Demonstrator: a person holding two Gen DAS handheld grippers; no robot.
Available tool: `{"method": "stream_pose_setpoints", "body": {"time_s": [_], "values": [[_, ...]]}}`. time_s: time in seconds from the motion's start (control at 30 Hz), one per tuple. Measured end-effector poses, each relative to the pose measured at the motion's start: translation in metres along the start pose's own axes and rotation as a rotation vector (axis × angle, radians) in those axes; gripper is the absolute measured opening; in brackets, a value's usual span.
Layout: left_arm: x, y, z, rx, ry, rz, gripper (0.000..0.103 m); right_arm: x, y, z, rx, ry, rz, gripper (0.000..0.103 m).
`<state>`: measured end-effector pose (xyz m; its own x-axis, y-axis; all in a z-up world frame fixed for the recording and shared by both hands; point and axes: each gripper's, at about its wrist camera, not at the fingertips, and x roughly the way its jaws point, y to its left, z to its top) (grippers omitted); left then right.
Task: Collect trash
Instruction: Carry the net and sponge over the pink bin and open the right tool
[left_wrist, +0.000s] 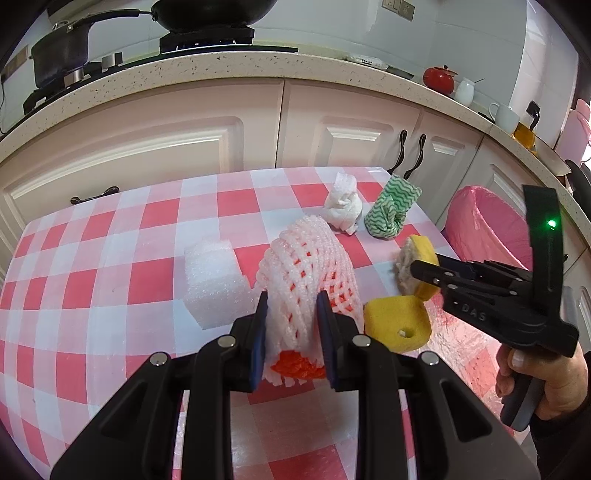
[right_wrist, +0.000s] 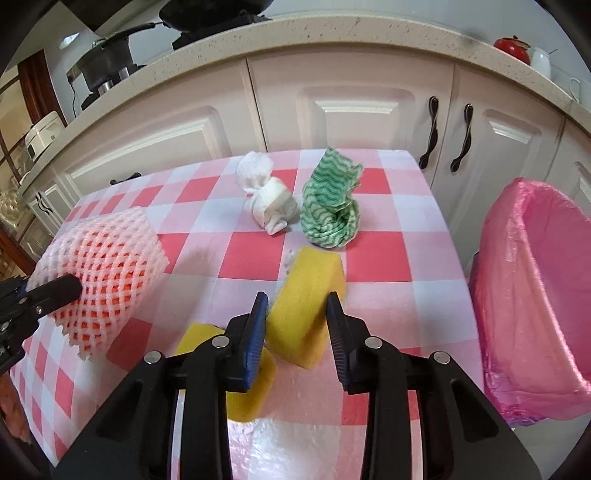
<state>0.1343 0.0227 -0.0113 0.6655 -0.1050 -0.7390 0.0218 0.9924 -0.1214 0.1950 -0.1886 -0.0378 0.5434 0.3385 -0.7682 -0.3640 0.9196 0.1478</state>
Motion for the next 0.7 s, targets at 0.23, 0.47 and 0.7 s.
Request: {"method": "stream_pose_setpoints", "body": {"time_s": [0.23,0.47,0.7], "values": [[-0.008,-0.008,0.009,0.007,-0.028,0.008,0.024,-0.034,-0.009,0.003,-0.006,-0.058,-0.004,0.031],[-0.019,-0.019,0.018,0.015,-0.06,0.019,0.024,-0.074,-0.024,0.011,-0.005,-0.129,-0.012,0.031],[-0.025,-0.045,0.032,0.044,-0.093,0.004,0.025,-0.105,-0.054,0.016,0.01,-0.178,-0.048,0.031]]}}
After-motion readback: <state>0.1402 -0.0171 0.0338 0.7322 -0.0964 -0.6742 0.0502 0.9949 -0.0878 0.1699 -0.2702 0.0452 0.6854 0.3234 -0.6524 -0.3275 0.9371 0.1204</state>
